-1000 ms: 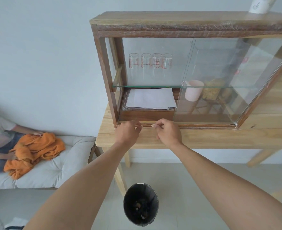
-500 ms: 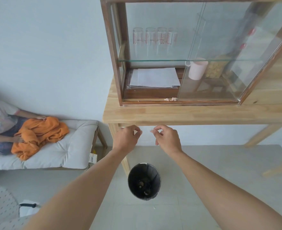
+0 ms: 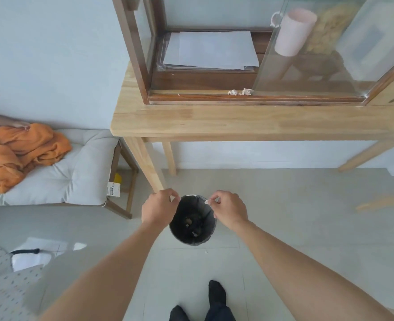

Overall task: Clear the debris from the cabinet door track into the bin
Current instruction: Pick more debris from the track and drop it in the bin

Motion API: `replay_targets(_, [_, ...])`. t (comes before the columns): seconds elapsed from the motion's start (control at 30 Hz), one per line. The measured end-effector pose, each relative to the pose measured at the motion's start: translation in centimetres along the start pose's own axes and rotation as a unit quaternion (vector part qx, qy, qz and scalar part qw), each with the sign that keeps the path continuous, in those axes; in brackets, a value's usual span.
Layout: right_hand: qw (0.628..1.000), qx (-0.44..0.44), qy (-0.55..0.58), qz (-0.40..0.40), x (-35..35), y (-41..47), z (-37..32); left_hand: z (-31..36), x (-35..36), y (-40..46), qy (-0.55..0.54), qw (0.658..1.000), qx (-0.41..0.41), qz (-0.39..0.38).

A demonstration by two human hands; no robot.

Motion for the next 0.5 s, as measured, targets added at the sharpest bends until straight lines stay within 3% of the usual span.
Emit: replay_targets(0.5, [0.992, -0.003, -0.072, -0.099, 6.4, 6.3, 4.3, -4.7, 10.9, 3.1, 0.025, 0.992, -0.076, -0.097])
Point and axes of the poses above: each hand's wrist, its own y-axis towards the middle knuckle, its own x-axis out of the palm, z = x × y, the point moved 4 cm from there along y, towards the middle knuckle, and after that the axes turned 5 degrees about -y, right-handed, at the moved point
